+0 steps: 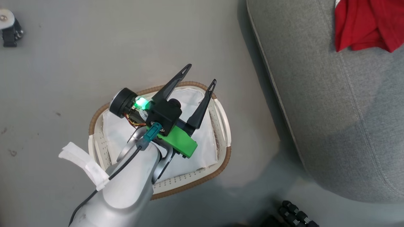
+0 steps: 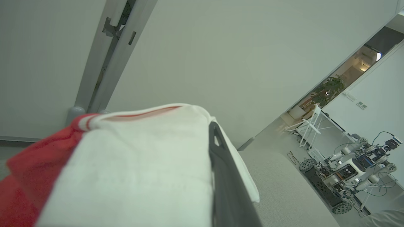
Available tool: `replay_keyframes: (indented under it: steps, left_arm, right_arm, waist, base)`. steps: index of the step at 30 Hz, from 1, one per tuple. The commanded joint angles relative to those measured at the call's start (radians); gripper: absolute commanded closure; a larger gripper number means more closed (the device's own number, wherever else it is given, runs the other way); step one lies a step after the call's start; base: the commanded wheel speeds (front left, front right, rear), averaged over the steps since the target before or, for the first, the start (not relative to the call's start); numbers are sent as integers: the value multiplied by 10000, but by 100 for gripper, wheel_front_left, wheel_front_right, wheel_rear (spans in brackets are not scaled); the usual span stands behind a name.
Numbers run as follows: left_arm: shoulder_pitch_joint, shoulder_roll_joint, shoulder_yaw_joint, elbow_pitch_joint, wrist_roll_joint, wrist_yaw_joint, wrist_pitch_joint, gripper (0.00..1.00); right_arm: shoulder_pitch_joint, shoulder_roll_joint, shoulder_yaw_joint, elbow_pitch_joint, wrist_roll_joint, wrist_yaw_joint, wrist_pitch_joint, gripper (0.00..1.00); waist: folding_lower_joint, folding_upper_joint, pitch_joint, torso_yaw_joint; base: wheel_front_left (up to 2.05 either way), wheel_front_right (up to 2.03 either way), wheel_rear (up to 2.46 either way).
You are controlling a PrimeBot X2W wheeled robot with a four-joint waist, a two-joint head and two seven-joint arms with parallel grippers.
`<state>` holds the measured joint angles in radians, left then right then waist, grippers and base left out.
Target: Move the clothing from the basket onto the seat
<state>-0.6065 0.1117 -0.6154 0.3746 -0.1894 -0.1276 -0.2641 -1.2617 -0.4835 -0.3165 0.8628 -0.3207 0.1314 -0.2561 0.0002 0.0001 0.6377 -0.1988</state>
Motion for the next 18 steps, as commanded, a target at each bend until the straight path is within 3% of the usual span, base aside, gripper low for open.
replay_keyframes:
  steps: [1,13,14,15,16,17,18]
  left_arm:
    - [-97,74,59,-81,80,10,-2,0]
    - [-96,-81,72,-166,212,-5,-2,0]
    - [-97,-95,68,-167,210,-7,-2,0]
    - [-93,-113,57,-171,201,-9,-2,0]
    - [-83,-128,62,-186,185,-12,-2,0]
    - [-69,-129,70,-191,174,-14,-2,0]
    - [-38,-132,92,-187,155,-16,-2,0]
  right_arm:
    - [326,190,-165,142,-176,-14,-84,100]
    - [2160,1572,-499,-304,-489,-14,-96,100]
    - [2234,1594,-484,-364,-445,-14,-94,91]
    - [2384,1640,-446,-453,-382,-14,-87,73]
    - [2535,1672,-380,-561,-311,-14,-87,26]
    - [2641,1690,-335,-665,-247,-14,-87,0]
    - [2795,1695,-286,-790,-170,-14,-89,0]
  waist:
    - [-2,-1,464,-47]
    - [-2,-1,583,-153]
    - [-2,-1,562,-152]
    - [-2,-1,516,-149]
    - [-2,-1,464,-147]
    - [-2,-1,410,-148]
    - [-2,-1,338,-148]
  base:
    - [0,0,0]
    - [0,0,0]
    - [0,0,0]
    - [0,0,0]
    - [0,0,0]
    - [0,0,0]
    - [0,0,0]
